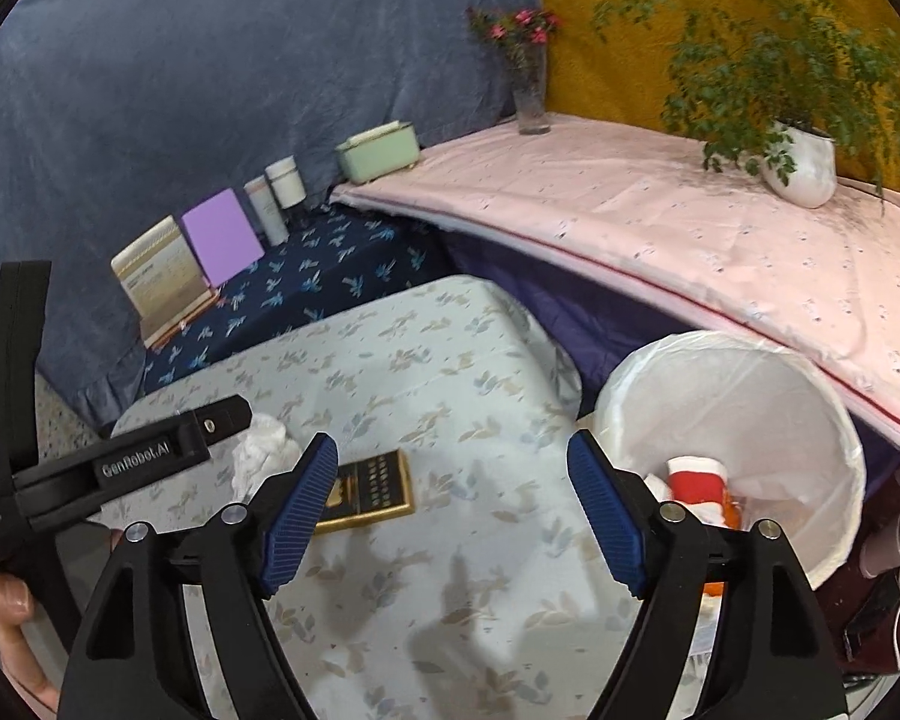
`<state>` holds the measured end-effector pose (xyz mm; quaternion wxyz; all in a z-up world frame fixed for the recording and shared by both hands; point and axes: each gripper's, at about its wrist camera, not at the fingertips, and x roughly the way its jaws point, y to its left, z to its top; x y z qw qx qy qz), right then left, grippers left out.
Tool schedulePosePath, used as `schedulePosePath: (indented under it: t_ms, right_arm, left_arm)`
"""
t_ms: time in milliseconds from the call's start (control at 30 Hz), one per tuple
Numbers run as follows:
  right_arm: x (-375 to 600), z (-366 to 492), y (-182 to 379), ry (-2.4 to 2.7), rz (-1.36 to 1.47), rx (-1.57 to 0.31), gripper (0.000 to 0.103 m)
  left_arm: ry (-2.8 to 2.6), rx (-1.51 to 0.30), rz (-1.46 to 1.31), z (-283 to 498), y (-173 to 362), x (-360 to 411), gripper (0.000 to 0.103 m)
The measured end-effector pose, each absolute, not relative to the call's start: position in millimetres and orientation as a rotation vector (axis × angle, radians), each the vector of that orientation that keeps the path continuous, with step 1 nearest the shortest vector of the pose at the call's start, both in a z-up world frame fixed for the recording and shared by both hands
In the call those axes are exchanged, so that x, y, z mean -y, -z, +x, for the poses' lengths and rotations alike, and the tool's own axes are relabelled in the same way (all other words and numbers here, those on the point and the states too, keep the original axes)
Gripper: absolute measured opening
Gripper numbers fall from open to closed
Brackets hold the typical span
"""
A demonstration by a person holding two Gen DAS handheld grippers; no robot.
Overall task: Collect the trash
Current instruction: 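Grasp the crumpled white tissue with the left gripper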
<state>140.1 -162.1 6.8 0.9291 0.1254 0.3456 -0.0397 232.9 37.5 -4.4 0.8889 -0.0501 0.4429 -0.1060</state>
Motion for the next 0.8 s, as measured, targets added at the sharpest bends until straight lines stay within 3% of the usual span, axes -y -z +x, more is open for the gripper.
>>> schedulePosePath:
  t_ms: [333,800]
  right_arm:
    - [107,176,42,0.0,0.201,-0.829,0.08]
    - [73,217,84,-0.033,0.147,-0.924,0.084]
  left_arm:
    - [0.154,-1.03,-0.131,262,43,-79,0.091]
    - [0.168,-1.14,-0.119,302,86,-76,0.089]
